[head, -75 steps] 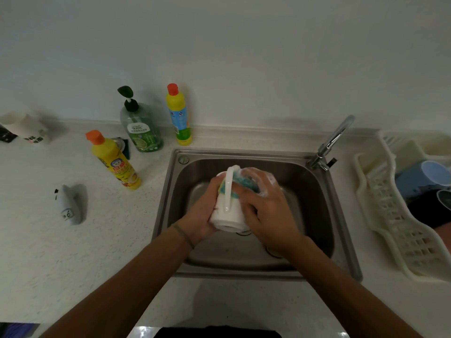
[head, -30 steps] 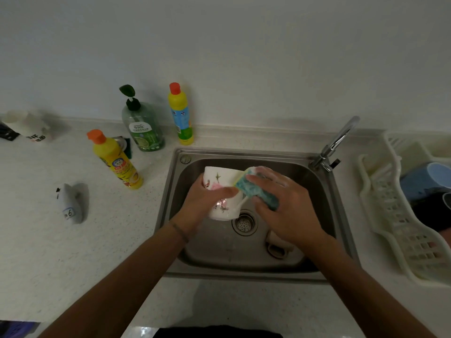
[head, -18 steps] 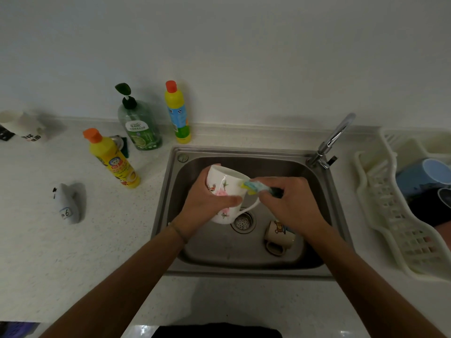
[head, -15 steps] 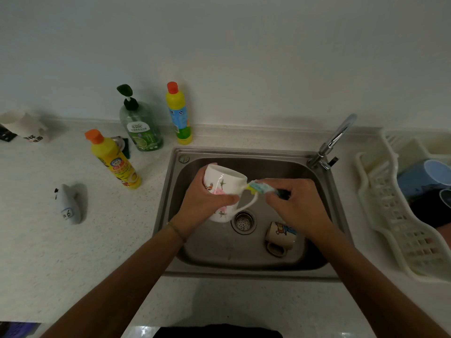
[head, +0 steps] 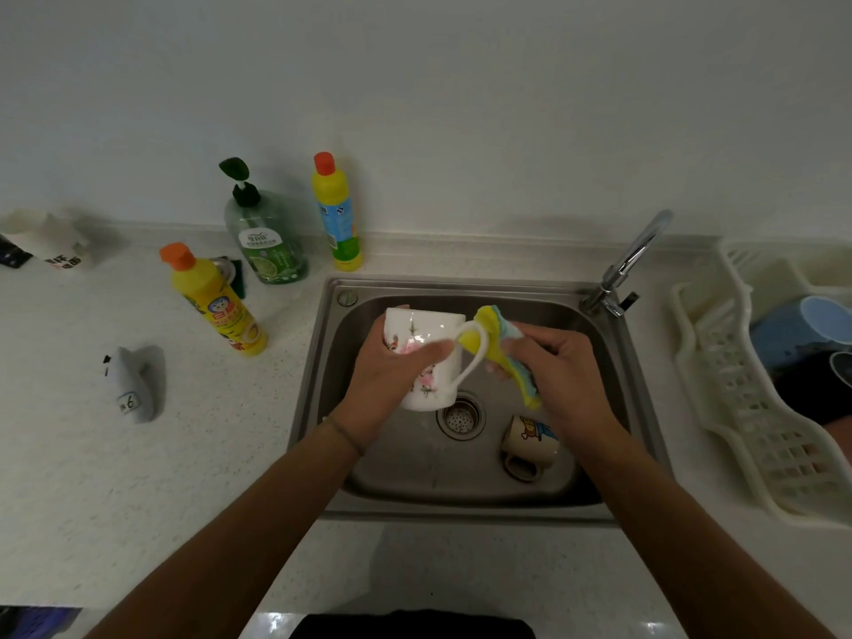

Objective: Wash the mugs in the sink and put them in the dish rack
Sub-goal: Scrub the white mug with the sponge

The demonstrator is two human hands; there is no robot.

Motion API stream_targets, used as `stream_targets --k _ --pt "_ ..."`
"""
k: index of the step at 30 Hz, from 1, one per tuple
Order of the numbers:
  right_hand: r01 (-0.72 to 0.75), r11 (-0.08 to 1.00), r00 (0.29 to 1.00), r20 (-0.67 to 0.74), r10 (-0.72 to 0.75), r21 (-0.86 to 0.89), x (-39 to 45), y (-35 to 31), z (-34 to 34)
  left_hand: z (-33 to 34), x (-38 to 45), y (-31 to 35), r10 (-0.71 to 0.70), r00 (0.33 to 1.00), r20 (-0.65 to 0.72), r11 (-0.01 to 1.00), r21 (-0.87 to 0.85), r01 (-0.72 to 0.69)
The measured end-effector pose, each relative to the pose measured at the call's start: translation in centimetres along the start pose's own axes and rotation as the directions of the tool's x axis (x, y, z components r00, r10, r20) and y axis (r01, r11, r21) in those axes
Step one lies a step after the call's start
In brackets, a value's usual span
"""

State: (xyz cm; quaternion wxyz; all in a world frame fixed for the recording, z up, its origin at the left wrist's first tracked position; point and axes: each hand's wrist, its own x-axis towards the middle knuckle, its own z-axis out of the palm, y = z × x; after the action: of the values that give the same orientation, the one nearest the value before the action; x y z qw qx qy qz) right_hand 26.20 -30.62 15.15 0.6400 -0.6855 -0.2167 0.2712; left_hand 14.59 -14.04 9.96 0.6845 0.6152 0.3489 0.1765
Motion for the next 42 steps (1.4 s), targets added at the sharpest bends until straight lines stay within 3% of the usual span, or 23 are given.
stream_targets --k 5,9,14,18,22,25,27,28,30,32,35,38,42 --pt "-0.103 0.993 0.994 0.051 0.100 0.062 -0.7 0.6 1.0 -0.6 0.5 -0.6 -0.068 0.997 -0.024 0.994 -0.089 0.066" --pt "-0.186 0.950 0.982 0.005 0.191 0.251 0.2 1.0 0.8 -0.4 0.3 -1.1 -0.070 0.998 -0.004 0.992 -0.103 0.070" --pt "-0.224 0.959 0.975 0.040 0.220 0.171 -0.7 2.8 1.9 -0.3 0.8 -0.4 -0.081 0.996 -0.024 0.988 -0.136 0.077" --pt "-0.215 0.927 0.972 -0.028 0.235 0.307 -0.1 1.7 1.4 -0.1 0.6 -0.8 -0.084 0.996 0.019 0.992 -0.096 0.085" --pt "-0.192 0.979 0.981 -0.004 0.193 0.062 -1.3 2.3 1.9 -0.2 1.2 -0.5 -0.086 0.996 0.009 0.994 -0.074 0.086" --pt "0.036 0.963 0.992 -0.110 -0.067 -0.267 -1.0 1.0 -0.1 -0.9 1.5 -0.7 -0.073 0.997 -0.020 0.997 -0.019 0.073" --pt "0.280 0.813 0.927 -0.075 -0.366 -0.510 -0.8 0.0 -1.1 -1.1 1.6 -0.8 -0.052 0.998 -0.038 0.998 0.024 0.053" --pt "0.402 0.666 0.875 0.049 -0.482 -0.629 -0.8 -0.1 -1.2 -1.0 1.7 -0.8 -0.039 0.999 -0.037 0.998 0.043 0.041" --pt "0.567 0.308 0.774 0.366 -0.517 -0.764 -0.5 0.8 -1.0 -0.7 1.9 -0.5 -0.017 0.999 -0.042 0.995 0.095 0.020" --pt "0.595 0.115 0.741 0.488 -0.462 -0.795 -0.2 2.0 -0.8 -0.3 1.8 0.3 0.010 0.998 -0.058 0.987 0.163 0.000" --pt "0.606 0.075 0.715 0.501 -0.488 -0.792 -0.8 3.9 0.0 -0.1 1.8 0.9 0.057 0.994 -0.089 0.957 0.289 -0.029" --pt "0.674 -0.006 0.653 0.599 -0.464 -0.739 -1.0 4.7 -0.1 -0.5 2.1 0.6 0.055 0.995 -0.081 0.949 0.315 -0.027" --pt "0.616 0.019 0.687 0.526 -0.501 -0.787 0.5 4.1 -0.4 -0.7 2.4 0.1 0.019 0.995 -0.095 0.969 0.248 0.005"
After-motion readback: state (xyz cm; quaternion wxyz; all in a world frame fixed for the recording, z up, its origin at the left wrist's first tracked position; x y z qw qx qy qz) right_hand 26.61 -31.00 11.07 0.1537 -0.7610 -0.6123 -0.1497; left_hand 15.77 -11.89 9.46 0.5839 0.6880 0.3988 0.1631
